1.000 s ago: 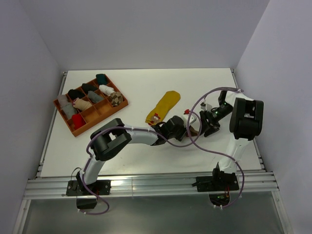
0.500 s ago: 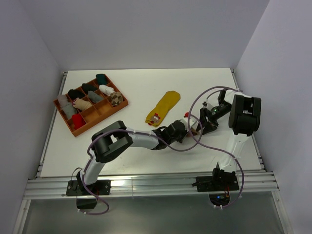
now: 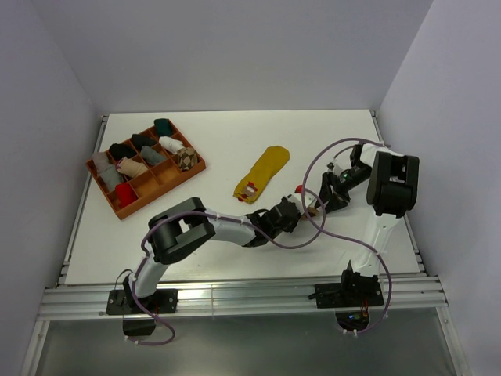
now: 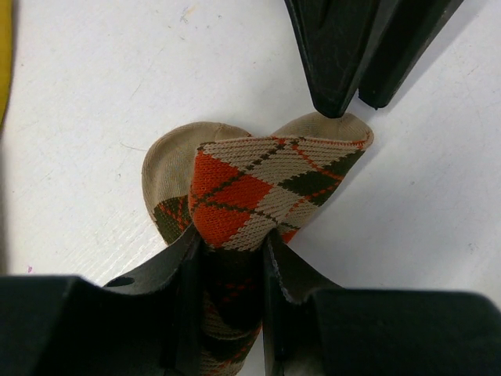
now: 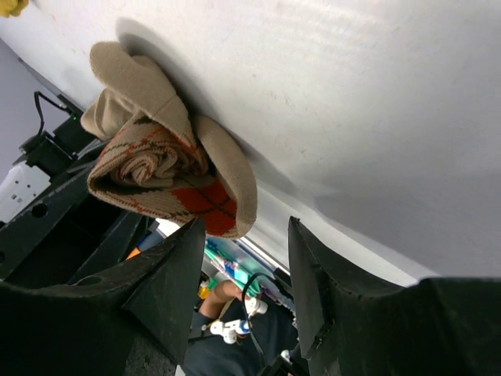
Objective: Roll the socks
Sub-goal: Roll the sock at the center of the board.
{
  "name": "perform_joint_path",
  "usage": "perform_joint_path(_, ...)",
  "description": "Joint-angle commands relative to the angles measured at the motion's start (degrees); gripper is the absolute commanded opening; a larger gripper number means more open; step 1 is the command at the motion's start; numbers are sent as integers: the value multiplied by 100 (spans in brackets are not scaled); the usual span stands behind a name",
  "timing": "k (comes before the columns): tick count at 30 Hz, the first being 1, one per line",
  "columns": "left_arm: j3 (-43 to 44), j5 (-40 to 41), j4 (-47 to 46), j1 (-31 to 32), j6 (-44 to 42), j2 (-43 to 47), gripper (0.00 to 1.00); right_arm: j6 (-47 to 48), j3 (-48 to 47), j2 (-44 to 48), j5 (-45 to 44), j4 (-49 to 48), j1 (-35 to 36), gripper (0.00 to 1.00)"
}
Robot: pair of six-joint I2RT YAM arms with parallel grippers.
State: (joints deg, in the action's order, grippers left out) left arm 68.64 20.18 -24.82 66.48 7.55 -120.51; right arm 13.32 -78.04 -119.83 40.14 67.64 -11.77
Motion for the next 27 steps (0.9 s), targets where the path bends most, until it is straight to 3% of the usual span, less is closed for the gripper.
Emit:
perform_joint_path(1, -114, 179, 249, 67, -96, 36, 0, -154, -194, -102, -32, -40, 8, 54)
perform_joint_path(21, 123, 117, 153, 172, -149, -219, 0, -480, -150, -269, -24, -277, 403, 50)
perform_joint_path(27, 176, 135, 162, 190, -140, -245, 0, -488, -220, -330, 55, -277, 474, 31)
